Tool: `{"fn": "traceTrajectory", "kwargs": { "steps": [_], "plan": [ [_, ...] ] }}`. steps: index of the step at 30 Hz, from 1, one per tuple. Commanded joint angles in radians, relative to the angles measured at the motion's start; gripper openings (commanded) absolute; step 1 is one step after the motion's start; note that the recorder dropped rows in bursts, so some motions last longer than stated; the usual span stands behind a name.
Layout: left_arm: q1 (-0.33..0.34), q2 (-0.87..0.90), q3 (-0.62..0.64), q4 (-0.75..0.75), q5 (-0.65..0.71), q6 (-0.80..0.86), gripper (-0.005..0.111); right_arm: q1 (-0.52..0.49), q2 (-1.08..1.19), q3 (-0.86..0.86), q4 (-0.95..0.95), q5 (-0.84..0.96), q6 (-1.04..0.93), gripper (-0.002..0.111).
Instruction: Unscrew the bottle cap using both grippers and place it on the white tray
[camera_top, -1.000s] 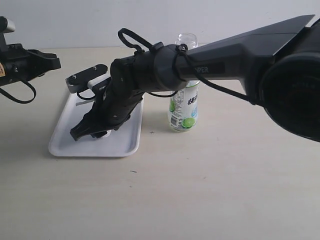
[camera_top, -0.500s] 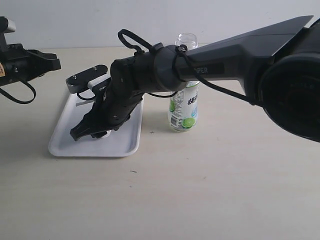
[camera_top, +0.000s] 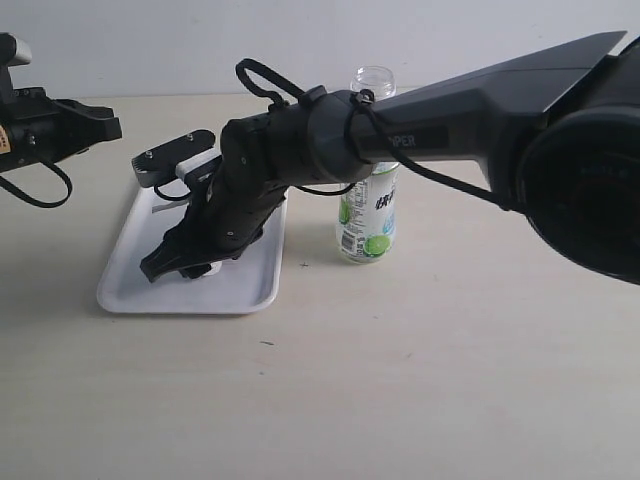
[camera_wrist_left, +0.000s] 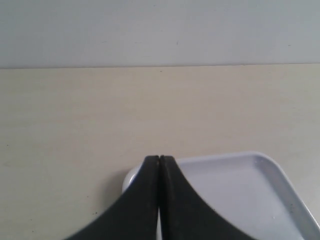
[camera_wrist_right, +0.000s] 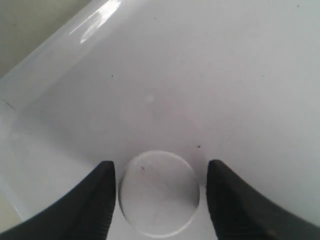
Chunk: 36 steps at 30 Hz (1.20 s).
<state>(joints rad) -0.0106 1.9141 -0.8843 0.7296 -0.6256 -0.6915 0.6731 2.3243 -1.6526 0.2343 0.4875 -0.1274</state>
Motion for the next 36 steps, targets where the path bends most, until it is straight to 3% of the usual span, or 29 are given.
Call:
{"fn": "traceTrajectory", "kwargs": {
  "steps": [1, 6, 25, 28, 36],
  "plan": [
    [0.002, -0.009, 0.003, -0.005, -0.004, 0.004, 0.000, 0.002, -0.006, 0.000, -0.007, -0.011, 0.000, 0.058],
    [0.002, -0.009, 0.003, -0.005, -0.006, 0.004, 0.000, 0.002, -0.033, -0.014, -0.007, 0.027, 0.000, 0.062],
    [0.002, -0.009, 0.003, -0.005, -0.013, 0.012, 0.000, 0.002, -0.443, -0.029, -0.010, 0.288, -0.031, 0.059],
    [0.002, -0.009, 0.003, -0.001, -0.015, 0.017, 0.000, 0.002, -0.542, -0.029, -0.008, 0.333, -0.077, 0.048],
    [0.002, -0.009, 0.003, 0.046, -0.067, 0.026, 0.000, 0.002, -0.782, -0.029, -0.037, 0.460, -0.115, 0.003]
  ]
}}
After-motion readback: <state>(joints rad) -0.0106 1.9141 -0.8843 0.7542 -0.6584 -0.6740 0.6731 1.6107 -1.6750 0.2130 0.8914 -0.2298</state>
